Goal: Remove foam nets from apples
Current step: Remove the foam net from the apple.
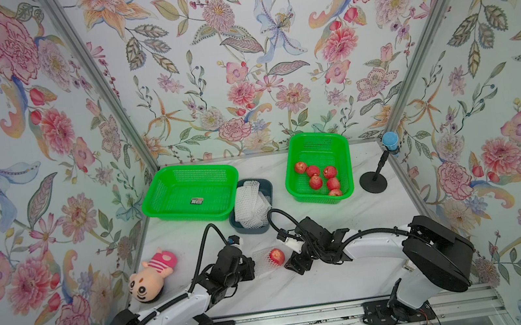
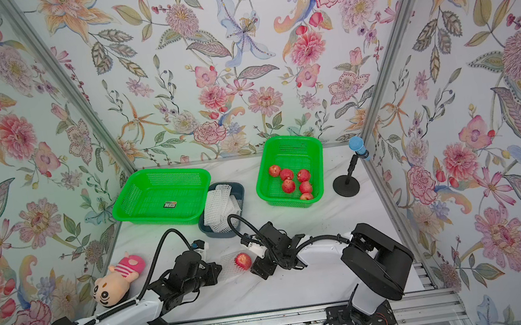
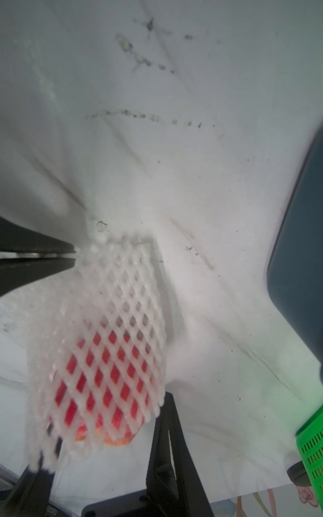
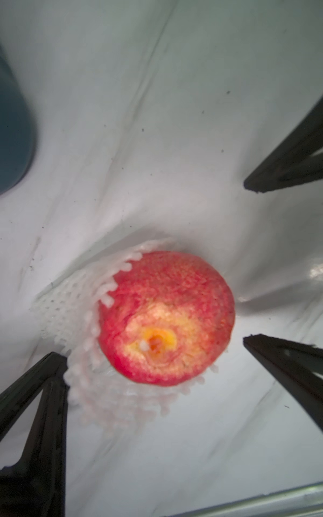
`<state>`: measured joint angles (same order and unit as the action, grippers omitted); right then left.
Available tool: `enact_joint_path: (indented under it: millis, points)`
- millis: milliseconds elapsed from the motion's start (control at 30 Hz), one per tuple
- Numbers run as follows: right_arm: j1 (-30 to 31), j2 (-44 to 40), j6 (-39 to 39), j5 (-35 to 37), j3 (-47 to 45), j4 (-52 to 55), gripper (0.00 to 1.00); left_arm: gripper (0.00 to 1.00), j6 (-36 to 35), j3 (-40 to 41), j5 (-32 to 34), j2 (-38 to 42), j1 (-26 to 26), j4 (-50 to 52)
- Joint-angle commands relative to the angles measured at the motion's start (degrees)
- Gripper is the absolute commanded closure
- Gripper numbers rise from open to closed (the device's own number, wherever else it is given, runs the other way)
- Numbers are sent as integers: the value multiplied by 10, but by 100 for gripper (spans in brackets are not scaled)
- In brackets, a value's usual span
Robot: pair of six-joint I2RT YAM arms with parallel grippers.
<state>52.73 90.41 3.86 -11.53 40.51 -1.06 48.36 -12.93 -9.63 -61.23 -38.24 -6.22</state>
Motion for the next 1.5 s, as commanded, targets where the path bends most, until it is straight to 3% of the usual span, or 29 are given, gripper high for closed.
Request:
enact_joint_path:
  millis: [0, 500, 733, 967, 1300, 1467]
  points:
    - [-2, -7, 19, -16, 20, -8, 16, 91, -12, -12, 4, -3, 6, 10]
    - [14, 69, 24, -18, 106, -18, 16, 91, -9, -7, 9, 22, 6, 23]
    - [6, 77, 6, 10, 91, -22, 17, 91, -10, -4, 12, 28, 7, 26]
    - [-28, 33, -12, 10, 39, -37, 17, 91, -11, -5, 7, 15, 7, 14]
    - [-94, -20, -14, -70, -20, -79, 16, 91, -15, -13, -1, -8, 7, 5]
    - [-91, -19, -4, -99, -2, -72, 16, 91, -15, -17, 1, -6, 7, 9]
